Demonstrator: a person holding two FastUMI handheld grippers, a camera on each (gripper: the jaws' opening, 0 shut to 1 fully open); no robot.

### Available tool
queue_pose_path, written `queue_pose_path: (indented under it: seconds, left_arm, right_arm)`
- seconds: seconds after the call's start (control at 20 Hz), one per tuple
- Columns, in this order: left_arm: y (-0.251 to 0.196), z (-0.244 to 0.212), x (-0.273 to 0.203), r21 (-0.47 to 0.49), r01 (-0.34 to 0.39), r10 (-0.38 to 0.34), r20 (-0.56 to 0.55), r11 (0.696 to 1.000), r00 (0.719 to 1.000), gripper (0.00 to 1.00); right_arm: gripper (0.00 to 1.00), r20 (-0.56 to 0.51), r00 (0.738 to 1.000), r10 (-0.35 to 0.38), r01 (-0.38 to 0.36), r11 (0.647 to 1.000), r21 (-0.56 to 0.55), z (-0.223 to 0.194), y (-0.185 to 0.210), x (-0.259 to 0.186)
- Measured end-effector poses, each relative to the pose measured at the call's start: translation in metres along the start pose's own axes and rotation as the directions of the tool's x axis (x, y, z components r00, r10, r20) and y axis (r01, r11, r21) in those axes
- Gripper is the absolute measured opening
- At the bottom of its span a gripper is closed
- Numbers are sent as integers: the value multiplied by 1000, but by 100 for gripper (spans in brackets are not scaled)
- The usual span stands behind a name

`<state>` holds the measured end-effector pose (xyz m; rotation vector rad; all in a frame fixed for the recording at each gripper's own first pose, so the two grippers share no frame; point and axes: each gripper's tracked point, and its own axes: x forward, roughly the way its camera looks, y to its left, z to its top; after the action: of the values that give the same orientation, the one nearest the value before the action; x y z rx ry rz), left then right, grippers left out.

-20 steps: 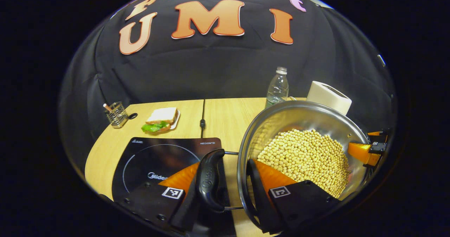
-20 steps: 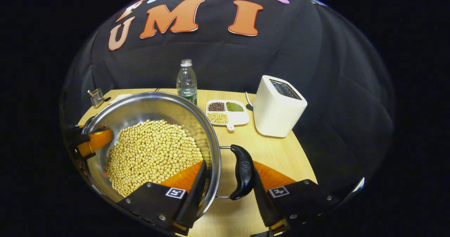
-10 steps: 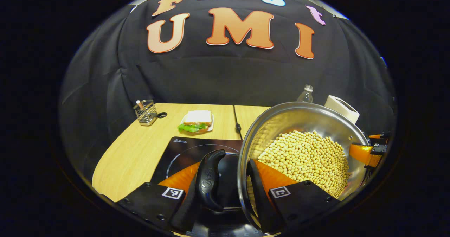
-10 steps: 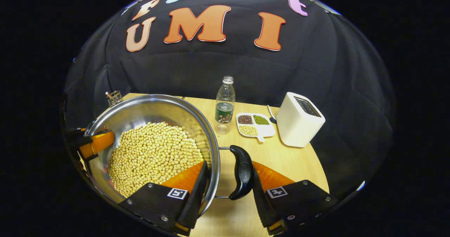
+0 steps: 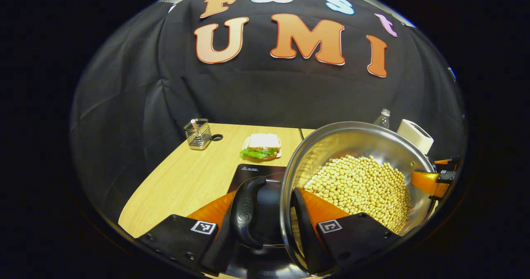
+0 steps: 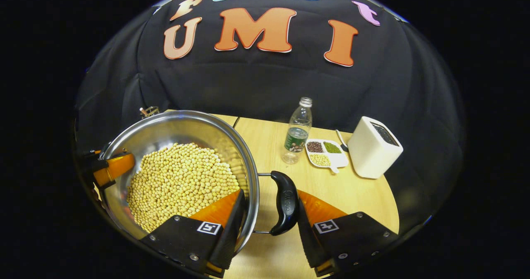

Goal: First push the handle of the pot to place it horizontally, then grasp the pot with both hands and set it on the induction cooktop.

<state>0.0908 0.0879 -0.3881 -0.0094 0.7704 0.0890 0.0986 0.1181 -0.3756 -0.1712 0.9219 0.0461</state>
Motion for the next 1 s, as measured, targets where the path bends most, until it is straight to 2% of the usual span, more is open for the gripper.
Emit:
queue_pose_path:
  seconds: [0.1, 0.15, 0.35, 0.4, 0.45, 0.55, 0.85, 0.9, 0.95, 1.0]
  left_arm:
    - [14, -2, 3, 0, -20, 20, -7, 1000, 1000, 72]
    - [21, 0, 4, 1, -32, 32, -6, 999, 999, 75]
    - [44, 4, 11, 4, -66, 66, -4, 998, 998, 75]
    - [50, 5, 14, 4, -73, 73, -6, 997, 997, 72]
    - [55, 5, 17, 0, -77, 77, -10, 997, 997, 77]
    - [63, 3, 22, -4, -83, 83, -23, 997, 996, 75]
    - [79, 0, 43, 10, -99, 100, -53, 995, 994, 73]
    - [77, -3, 37, 17, -100, 101, -59, 995, 993, 72]
    - [77, -2, 36, 23, -101, 102, -64, 995, 993, 75]
    - [78, -2, 35, 26, -98, 100, -71, 995, 992, 72]
  right_arm:
    - [67, -8, 1000, 19, -19, 1000, 0, 2, 16, 7]
    - [67, -10, 1000, 29, -29, 1000, -2, 3, 22, 10]
    - [67, -14, 998, 58, -58, 998, 1, 10, 46, 27]
    - [67, -16, 998, 64, -64, 998, 2, 11, 51, 29]
    - [67, -18, 997, 69, -70, 998, -2, 12, 56, 31]
    - [67, -22, 997, 78, -78, 997, -5, 14, 64, 37]
    - [67, -50, 994, 100, -100, 995, 6, 7, 83, 56]
    - [67, -54, 994, 99, -99, 995, 6, 6, 86, 59]
    - [67, -64, 993, 97, -97, 995, 6, 4, 88, 62]
    - [67, -78, 993, 93, -93, 996, 8, 2, 90, 65]
